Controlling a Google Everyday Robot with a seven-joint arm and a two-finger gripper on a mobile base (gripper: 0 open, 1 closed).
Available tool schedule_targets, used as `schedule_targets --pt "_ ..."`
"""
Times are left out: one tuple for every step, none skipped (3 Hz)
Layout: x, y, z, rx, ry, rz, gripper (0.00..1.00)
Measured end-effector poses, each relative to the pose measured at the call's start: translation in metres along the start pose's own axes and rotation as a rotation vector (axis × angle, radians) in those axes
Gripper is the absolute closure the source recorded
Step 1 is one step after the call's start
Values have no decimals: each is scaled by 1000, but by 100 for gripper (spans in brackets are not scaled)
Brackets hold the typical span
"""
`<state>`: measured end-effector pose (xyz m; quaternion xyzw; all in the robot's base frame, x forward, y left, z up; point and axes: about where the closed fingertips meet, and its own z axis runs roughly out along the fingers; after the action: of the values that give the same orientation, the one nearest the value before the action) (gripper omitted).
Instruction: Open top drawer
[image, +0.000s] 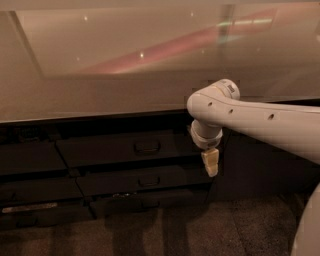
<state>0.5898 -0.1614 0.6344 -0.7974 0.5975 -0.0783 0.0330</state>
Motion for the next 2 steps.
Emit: schedule_targets --pt "0 0 0 0 0 0 0" --pt "0 0 0 0 0 0 19"
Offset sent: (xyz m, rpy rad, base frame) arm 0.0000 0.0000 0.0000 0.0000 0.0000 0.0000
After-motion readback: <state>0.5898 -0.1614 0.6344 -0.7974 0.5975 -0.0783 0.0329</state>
